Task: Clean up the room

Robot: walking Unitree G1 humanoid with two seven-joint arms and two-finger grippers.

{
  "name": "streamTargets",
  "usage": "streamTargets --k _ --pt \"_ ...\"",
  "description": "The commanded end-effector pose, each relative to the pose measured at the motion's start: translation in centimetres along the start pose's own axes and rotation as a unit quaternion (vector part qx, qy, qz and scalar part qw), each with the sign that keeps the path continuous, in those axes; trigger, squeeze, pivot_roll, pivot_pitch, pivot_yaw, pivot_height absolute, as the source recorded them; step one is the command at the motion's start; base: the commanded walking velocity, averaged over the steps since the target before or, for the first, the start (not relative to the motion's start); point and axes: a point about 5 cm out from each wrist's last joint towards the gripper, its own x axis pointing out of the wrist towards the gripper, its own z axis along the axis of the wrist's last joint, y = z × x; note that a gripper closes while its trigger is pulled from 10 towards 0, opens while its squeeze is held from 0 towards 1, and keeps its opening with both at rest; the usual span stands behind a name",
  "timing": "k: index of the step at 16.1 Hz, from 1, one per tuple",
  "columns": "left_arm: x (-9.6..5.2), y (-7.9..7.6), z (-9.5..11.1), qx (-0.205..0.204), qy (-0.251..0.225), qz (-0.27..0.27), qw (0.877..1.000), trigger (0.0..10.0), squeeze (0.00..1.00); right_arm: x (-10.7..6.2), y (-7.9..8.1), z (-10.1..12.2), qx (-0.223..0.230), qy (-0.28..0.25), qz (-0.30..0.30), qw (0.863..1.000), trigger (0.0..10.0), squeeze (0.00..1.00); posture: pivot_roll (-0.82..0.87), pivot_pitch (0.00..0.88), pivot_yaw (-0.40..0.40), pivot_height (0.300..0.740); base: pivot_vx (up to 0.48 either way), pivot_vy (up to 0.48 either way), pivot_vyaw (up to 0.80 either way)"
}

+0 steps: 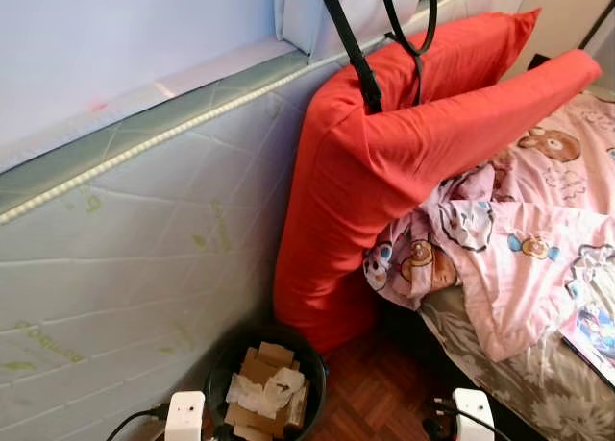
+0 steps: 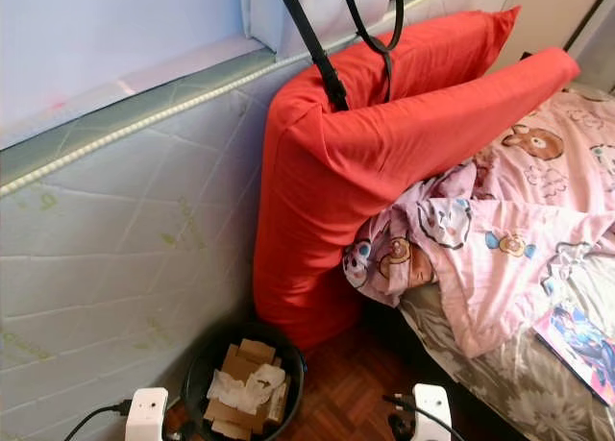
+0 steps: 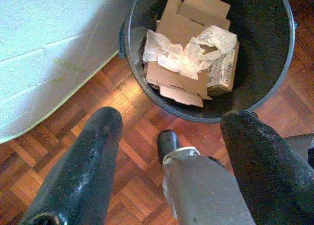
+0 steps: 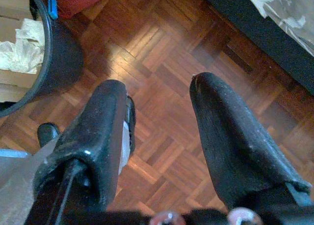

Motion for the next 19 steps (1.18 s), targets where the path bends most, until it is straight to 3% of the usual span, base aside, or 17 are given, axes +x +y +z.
streamTargets --k 1,8,19 --pt "-0.19 -0.07 -0.75 0.001 0.012 -0.002 1.0 10.0 0.0 -0.32 -0.41 -1.04 0.015 0.01 -0.007 1.0 10.0 0.0 -0.01 0.123 -0.051 0.74 0.0 0.0 0.0" --pt "-0.22 0.01 -0.79 0.001 0.012 -0.002 1.0 10.0 0.0 -0.29 -0.28 -0.95 0.018 0.008 -0.001 1.0 10.0 0.0 -0.01 0.126 -0.047 0.74 0.0 -0.209 -0.43" --pt "-0.1 -0.22 -0.45 0.001 0.007 -0.005 1.0 10.0 0.0 -0.3 -0.23 -0.98 0.018 0.006 0.001 1.0 10.0 0.0 -0.01 0.134 -0.042 0.74 0.0 -0.243 0.0"
